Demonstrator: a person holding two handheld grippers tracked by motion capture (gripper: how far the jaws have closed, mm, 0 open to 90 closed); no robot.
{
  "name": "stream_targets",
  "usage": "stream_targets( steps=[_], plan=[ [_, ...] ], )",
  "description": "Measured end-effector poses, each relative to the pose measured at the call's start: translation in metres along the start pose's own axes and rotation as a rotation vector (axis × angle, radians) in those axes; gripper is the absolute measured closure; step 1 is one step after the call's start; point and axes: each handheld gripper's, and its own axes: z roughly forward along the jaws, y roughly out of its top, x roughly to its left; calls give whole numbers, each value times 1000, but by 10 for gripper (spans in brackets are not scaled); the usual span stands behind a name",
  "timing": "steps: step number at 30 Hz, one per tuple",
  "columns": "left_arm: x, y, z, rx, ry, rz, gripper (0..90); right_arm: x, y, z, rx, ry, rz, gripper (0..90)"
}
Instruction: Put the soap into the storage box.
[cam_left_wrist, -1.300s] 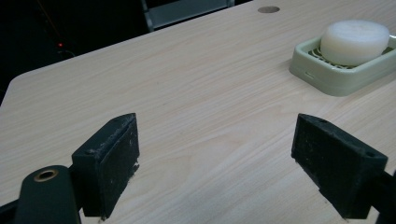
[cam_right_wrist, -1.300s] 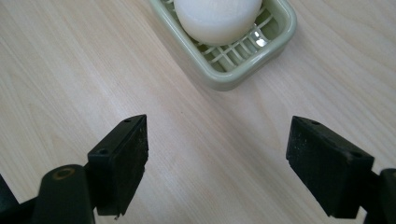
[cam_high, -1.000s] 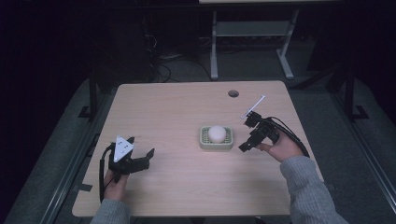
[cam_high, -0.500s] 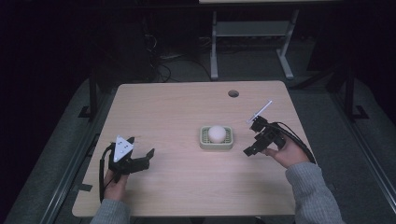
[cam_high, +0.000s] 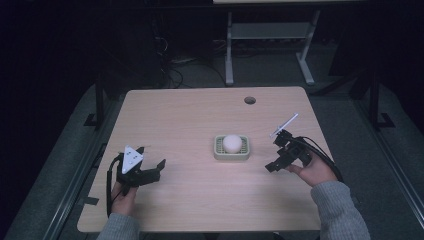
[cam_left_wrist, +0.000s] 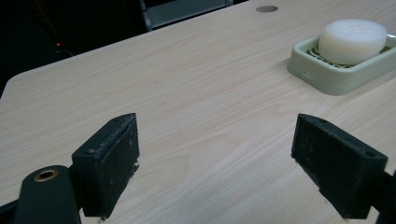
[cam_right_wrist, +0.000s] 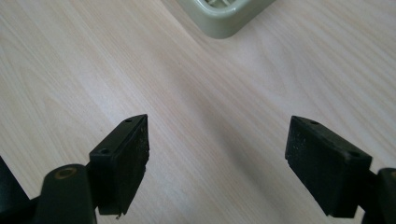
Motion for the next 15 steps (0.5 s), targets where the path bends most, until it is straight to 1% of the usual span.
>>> stream_targets(
  steps=[7, 14, 15],
  plan=[
    [0, 0, 0, 0, -2, -1, 148, -2, -13, 1, -16, -1, 17, 209],
    [0, 0, 0, 1, -4, 0, 148, -4, -26, 2, -19, 4, 42, 209],
    [0, 0, 0, 1, -4, 0, 148, -4, -29, 2, -20, -1, 46, 209]
  ],
)
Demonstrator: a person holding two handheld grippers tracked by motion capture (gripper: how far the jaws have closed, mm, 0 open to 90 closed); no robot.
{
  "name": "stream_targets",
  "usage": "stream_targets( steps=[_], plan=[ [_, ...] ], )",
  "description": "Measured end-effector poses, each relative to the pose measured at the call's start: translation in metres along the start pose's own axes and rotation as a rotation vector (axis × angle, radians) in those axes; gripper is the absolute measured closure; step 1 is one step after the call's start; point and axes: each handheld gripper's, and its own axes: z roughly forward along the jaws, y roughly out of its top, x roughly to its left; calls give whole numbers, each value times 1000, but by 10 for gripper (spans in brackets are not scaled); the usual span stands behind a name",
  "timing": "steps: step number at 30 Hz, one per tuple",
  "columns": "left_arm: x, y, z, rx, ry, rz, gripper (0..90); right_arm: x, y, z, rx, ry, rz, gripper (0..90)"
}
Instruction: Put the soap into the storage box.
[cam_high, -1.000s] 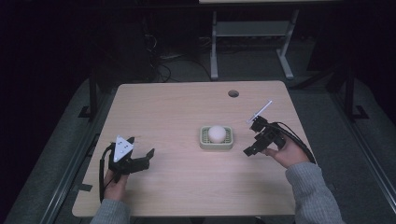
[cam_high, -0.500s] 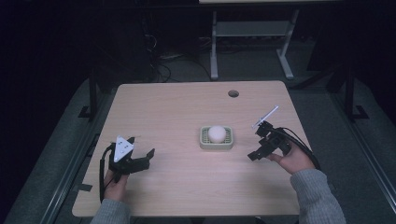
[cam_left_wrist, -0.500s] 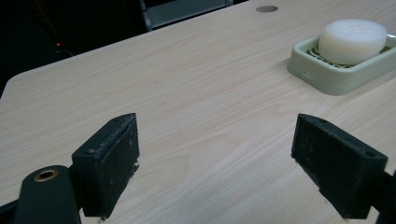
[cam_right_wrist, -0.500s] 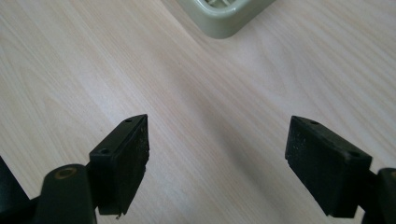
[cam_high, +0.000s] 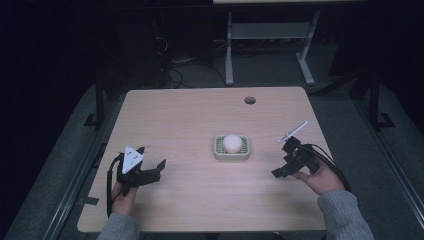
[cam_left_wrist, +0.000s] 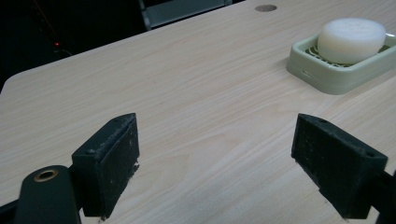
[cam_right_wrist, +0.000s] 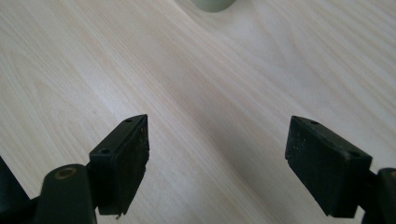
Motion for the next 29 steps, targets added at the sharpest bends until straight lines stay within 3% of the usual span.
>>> stream_targets(
  steps=[12, 29],
  plan=[
    [-1, 0, 1, -3, -2, 0, 148, 1, -20, 1, -22, -4, 15, 212],
    [-2, 0, 1, -6, -1, 5, 148, 18, -54, 4, -70, -11, 31, 211]
  ],
)
